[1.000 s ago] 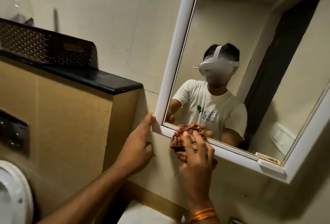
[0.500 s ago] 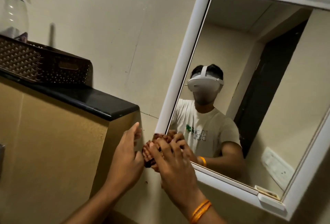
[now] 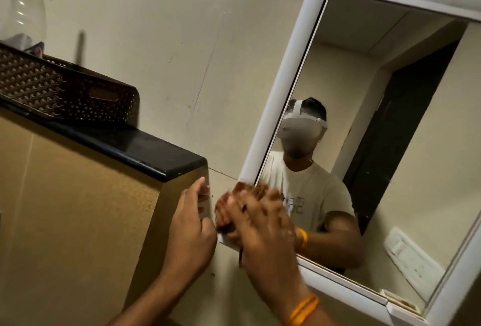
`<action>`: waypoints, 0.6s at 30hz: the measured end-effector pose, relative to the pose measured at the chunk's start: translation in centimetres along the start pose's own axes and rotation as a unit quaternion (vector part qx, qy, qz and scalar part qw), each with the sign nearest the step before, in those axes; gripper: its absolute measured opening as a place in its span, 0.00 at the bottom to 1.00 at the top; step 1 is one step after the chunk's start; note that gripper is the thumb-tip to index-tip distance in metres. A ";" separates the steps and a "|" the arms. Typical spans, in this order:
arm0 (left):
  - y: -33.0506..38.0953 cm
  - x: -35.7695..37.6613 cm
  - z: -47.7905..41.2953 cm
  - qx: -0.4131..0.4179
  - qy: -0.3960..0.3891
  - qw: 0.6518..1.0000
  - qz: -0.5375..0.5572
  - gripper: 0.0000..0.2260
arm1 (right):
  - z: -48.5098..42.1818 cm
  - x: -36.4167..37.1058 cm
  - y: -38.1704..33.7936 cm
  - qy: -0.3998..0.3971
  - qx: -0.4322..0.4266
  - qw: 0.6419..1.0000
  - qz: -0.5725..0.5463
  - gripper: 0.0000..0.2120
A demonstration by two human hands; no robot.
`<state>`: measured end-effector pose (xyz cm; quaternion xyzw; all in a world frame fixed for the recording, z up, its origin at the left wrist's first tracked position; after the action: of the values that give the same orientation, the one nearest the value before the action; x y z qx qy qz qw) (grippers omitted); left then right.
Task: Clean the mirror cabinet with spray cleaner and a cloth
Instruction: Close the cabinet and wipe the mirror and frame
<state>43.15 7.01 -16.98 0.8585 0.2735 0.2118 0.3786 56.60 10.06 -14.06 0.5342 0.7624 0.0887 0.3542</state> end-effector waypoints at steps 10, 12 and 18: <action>1.7 0.2 -1.8 0.035 -0.023 0.999 0.005 0.31 | -5.7 -2.2 2.6 0.059 -0.058 0.996 0.042 0.27; 2.3 0.4 -2.5 0.047 -0.026 0.999 0.004 0.31 | -10.1 -4.4 5.8 0.083 -0.034 0.994 0.067 0.29; 6.0 1.4 -5.2 0.097 -0.033 0.994 0.025 0.30 | -20.3 -11.2 13.7 0.099 0.077 0.985 0.120 0.38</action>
<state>43.12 7.27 -8.93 0.9043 0.2588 0.1648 0.2969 56.01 10.77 12.82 0.6360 0.7286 0.1244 0.2216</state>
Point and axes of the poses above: each hand's wrist, its own z-axis away from the middle knuckle, its own x-axis out of the palm, y = z × x, the point moved 5 cm from there along -z, towards the middle knuckle, and after that the axes turned 13 degrees about z, right-handed, at the moved point
